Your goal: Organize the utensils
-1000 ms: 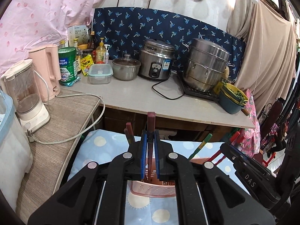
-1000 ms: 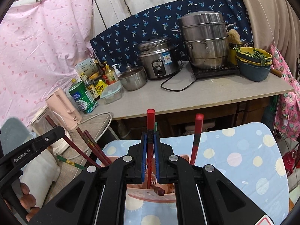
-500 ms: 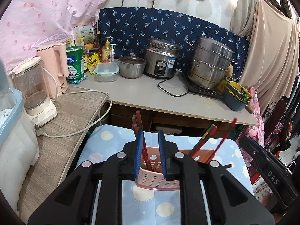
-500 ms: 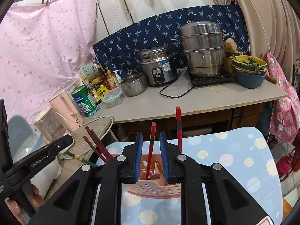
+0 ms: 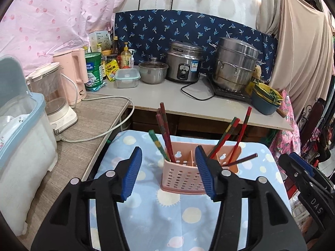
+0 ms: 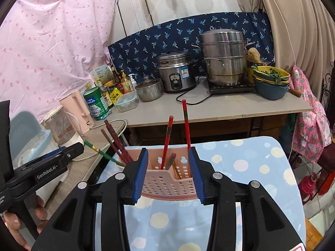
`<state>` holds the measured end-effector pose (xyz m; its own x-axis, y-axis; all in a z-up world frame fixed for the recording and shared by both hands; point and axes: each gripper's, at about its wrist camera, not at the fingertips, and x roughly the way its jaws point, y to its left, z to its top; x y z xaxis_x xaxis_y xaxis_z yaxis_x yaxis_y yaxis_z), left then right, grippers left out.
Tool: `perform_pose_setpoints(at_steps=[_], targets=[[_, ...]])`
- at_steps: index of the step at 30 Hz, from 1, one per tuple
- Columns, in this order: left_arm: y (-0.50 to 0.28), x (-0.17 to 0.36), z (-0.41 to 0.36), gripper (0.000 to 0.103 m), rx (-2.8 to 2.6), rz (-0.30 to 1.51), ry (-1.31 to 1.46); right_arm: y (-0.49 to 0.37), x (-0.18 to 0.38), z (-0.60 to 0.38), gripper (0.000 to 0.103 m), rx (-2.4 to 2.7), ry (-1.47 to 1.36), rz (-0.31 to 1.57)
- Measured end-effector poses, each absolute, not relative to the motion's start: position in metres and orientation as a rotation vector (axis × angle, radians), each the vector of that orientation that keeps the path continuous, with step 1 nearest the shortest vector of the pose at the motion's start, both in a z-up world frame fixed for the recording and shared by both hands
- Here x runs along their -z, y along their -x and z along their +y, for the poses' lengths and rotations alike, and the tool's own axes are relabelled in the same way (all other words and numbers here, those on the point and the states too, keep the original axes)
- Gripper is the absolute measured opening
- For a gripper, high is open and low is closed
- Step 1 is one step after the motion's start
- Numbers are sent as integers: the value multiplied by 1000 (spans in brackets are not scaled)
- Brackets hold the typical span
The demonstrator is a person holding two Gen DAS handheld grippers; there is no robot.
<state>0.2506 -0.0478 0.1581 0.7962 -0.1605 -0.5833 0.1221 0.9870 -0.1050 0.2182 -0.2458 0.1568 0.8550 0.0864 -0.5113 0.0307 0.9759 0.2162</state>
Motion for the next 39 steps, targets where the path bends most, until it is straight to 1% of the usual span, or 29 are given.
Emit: perform_pose_setpoints(at_steps=[4, 7, 9, 13, 18, 20, 22, 23, 24, 26, 31, 33, 36, 39], targets=[[-237, -153, -47, 51, 151, 645, 51, -200, -155, -242, 42, -16, -191, 549], [-227, -150, -47, 53, 142, 645, 44, -185, -153, -240, 49, 2, -179, 544], [-220, -148, -46, 56, 138, 642, 37, -178, -151, -241, 50, 7, -178, 548], [-207, -144, -46, 57, 136, 645, 25, -165, -147, -241, 53, 16, -167, 557], [-193, -133, -43, 66, 138, 661, 25, -150, -140, -238, 53, 32, -152, 573], [-188, -128, -42, 66, 138, 669, 25, -146, -137, -235, 54, 36, -144, 582], [-185, -124, -40, 69, 139, 678, 26, -141, -134, -232, 55, 38, -133, 589], [-183, -122, -39, 74, 137, 683, 26, -139, -132, -231, 56, 40, -129, 592], [-180, -119, -38, 76, 136, 685, 27, -138, -131, -230, 58, 45, -123, 595], [-177, -116, -36, 77, 135, 689, 26, -133, -128, -227, 62, 57, -113, 598], [-170, -108, -32, 79, 132, 700, 22, -126, -120, -223, 66, 74, -110, 606], [-167, -105, -30, 81, 126, 701, 18, -124, -116, -221, 66, 81, -102, 614], [-163, -101, -30, 87, 120, 703, 17, -122, -111, -220, 70, 78, -106, 629], [-159, -96, -30, 88, 117, 708, 6, -121, -104, -218, 71, 82, -104, 640]])
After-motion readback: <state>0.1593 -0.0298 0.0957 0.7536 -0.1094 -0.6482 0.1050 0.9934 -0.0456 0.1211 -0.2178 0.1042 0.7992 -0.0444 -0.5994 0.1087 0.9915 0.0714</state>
